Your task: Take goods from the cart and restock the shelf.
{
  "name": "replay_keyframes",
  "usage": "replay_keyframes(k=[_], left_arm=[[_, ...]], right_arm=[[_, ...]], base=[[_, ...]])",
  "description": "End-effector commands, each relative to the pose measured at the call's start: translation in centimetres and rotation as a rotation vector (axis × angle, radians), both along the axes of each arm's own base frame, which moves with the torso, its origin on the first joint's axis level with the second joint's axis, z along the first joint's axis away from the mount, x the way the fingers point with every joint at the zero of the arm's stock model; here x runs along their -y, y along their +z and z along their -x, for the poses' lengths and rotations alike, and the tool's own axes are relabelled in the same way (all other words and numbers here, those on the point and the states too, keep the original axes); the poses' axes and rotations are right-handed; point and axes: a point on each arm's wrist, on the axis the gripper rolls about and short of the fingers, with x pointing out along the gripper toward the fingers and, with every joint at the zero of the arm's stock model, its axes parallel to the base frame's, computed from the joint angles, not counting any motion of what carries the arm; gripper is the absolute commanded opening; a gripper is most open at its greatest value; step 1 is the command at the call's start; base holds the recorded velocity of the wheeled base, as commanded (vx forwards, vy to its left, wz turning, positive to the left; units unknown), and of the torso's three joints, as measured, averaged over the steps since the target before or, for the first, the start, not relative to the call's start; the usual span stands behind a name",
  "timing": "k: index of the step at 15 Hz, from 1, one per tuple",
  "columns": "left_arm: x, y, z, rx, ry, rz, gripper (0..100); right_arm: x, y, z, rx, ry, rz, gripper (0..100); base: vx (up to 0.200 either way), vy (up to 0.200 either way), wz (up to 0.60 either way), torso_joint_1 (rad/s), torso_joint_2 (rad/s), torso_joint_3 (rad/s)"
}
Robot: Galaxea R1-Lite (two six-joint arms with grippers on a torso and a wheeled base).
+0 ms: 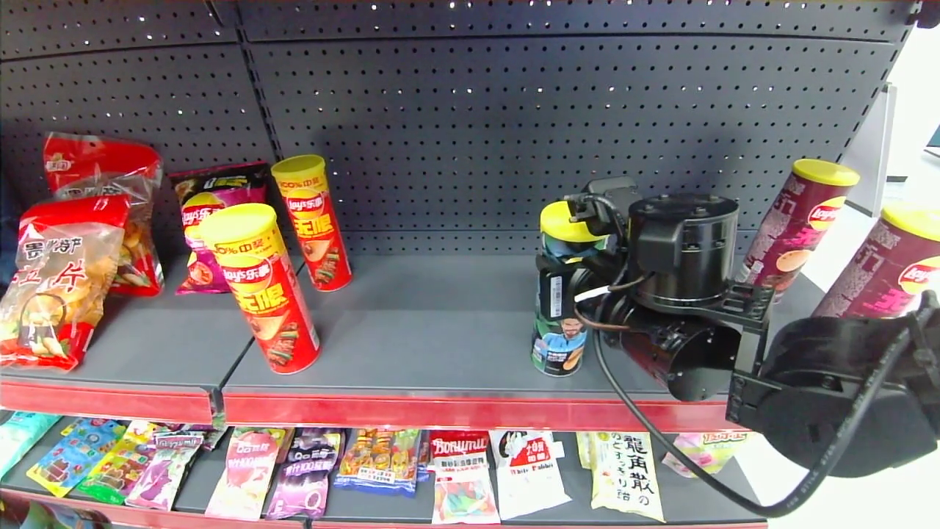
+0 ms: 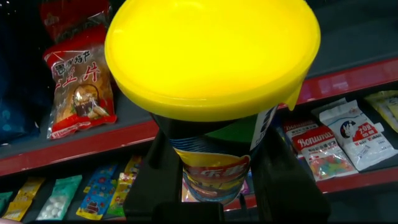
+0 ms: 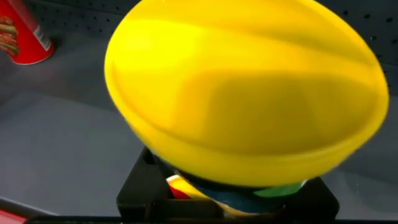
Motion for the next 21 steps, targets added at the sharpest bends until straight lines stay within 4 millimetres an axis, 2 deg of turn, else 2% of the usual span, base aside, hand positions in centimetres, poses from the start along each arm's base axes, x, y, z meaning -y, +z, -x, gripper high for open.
replay_keyframes(k=[1, 9, 12, 21], left_arm=[[0.0, 0.0, 0.0, -0.001, 0.0, 0.0, 0], [0.0, 0.0, 0.0, -0.001, 0.0, 0.0, 0], [0.0, 0.0, 0.0, -0.001, 0.0, -0.001, 0], [0.0, 0.0, 0.0, 0.002, 0.0, 0.0, 0]], right_arm=[[-0.2, 0.2, 0.5, 0.0, 0.015, -0.001, 0], [-0.5, 0.8, 0.8, 0.017, 0.026, -0.017, 0], [-1.2, 1.4, 1.2, 0.026, 0.043, -0.057, 0], [-0.8, 0.2, 1.5, -0.005, 0.023, -0.02, 0]], base=[[0.0, 0.0, 0.0, 0.0, 0.0, 0.0], [0.0, 0.0, 0.0, 0.0, 0.0, 0.0], [0.0, 0.0, 0.0, 0.0, 0.0, 0.0], [0.0, 0.0, 0.0, 0.0, 0.0, 0.0]])
